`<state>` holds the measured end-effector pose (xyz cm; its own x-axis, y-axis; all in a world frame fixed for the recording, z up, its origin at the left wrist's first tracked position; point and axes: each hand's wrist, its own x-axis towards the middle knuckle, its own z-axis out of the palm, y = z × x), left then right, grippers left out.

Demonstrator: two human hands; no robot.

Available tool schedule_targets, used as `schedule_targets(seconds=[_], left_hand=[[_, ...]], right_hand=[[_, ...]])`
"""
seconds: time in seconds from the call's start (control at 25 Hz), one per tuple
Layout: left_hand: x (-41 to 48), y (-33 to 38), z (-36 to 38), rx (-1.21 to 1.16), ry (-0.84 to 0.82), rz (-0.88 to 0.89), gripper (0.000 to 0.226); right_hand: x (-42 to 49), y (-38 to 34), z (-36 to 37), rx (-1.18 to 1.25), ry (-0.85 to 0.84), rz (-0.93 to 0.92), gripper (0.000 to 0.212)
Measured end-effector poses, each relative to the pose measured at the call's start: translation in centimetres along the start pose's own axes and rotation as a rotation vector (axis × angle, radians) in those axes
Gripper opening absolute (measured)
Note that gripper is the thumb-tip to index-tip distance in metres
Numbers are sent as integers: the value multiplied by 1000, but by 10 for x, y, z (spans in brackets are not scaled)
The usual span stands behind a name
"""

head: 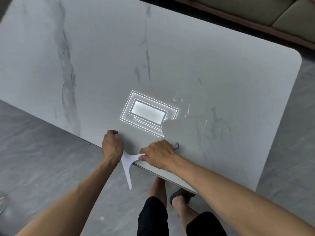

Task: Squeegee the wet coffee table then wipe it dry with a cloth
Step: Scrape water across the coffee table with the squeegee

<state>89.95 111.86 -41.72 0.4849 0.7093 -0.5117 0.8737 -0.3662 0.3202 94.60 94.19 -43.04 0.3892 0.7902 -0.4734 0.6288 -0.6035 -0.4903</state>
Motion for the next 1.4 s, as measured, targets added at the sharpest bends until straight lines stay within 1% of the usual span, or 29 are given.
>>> schedule_targets(seconds=[0.12,0.2,0.28,0.36,0.44,0.56,0.68,0.76,0.84,0.88,0.96,1.08,1.16,1.28,1.4], left_hand=[[19,13,-8,22,-33,10,38],[26,29,-10,32,-69,34,41],[29,54,-6,53,-115,93,41],[27,83,1,70,-159,152,41],[22,112,12,79,-205,201,40],[13,150,34,94,-280,277,43],[2,182,56,117,-317,374,48],[-2,194,67,196,-336,464,62],[-1,203,76,380,-344,529,83],[1,207,82,484,-338,546,87],[4,215,94,591,-364,541,84],[17,223,103,629,-486,497,81],[25,226,104,658,-556,481,82],[31,232,102,685,-603,456,84],[30,241,99,716,-633,427,82]], right_hand=[[16,13,-14,9,3,67,37],[11,45,-34,26,44,153,37],[-3,91,-62,49,134,285,36],[-27,137,-87,64,235,413,34],[-58,176,-101,40,291,523,34],[-117,216,-104,14,322,661,33],[-170,230,-101,32,314,753,33],[-184,230,-107,90,324,784,36],[-173,235,-128,219,375,811,34],[-159,242,-145,281,421,821,30],[-116,263,-183,336,497,831,26],[-31,295,-239,388,567,818,42],[15,307,-261,416,581,796,43],[41,311,-259,340,520,769,45],[3,301,-220,193,464,743,47]])
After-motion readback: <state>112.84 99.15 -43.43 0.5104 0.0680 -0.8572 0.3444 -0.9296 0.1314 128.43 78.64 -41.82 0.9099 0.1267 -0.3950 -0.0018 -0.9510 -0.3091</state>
